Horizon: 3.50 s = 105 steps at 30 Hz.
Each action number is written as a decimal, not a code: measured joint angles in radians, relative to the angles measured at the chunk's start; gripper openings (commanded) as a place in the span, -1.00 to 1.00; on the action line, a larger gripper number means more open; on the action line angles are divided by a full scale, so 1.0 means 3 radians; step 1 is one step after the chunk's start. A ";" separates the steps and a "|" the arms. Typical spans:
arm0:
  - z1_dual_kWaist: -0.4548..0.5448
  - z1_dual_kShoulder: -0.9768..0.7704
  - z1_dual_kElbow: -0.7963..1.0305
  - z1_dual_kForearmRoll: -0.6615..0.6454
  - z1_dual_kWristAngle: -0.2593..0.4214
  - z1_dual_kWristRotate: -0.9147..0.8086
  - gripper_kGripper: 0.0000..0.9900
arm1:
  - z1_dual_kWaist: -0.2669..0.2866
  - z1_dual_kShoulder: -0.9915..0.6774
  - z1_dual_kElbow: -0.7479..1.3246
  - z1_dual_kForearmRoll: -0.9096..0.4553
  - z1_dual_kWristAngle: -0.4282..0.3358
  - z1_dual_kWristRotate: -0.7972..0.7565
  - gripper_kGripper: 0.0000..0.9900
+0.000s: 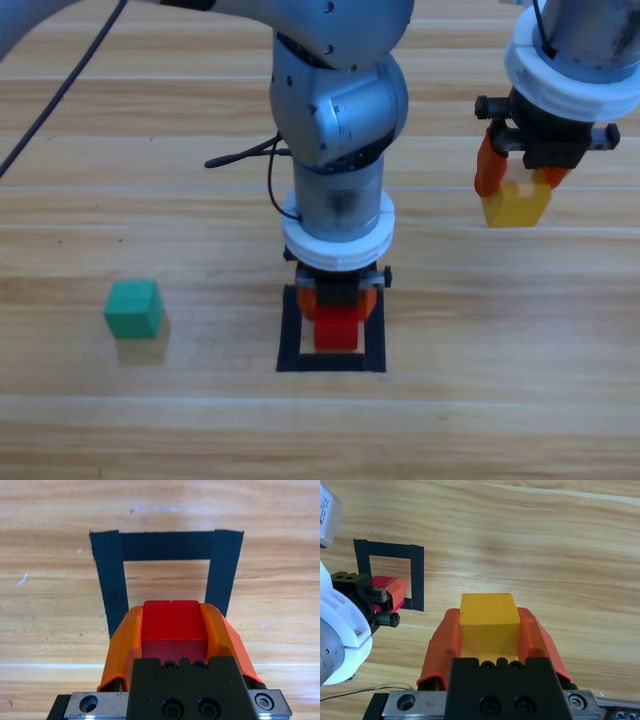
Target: Stack the blocks in the rectangular block: red at the bottom, yellow in the middle, green on top
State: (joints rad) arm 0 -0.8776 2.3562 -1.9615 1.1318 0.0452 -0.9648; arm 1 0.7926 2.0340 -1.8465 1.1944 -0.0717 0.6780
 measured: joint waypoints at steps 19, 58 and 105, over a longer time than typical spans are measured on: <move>-0.0012 -0.0114 0.0216 -0.0190 0.0101 -0.0036 -0.95 | 0.0000 0.0003 -0.0003 0.0000 0.0000 -0.0010 -0.99; -0.0087 -0.0114 0.0216 -0.0250 0.0159 -0.0096 -0.95 | 0.0000 0.0003 -0.0003 0.0000 0.0000 -0.0018 -0.99; -0.0087 -0.0101 0.0270 -0.0302 0.0201 -0.0096 -0.95 | 0.0000 0.0008 -0.0015 0.0000 0.0000 -0.0022 -0.99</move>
State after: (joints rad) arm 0 -0.9038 2.3259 -1.8805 1.0411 0.1056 -0.9936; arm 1 0.7926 2.0364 -1.8511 1.1944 -0.0716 0.6713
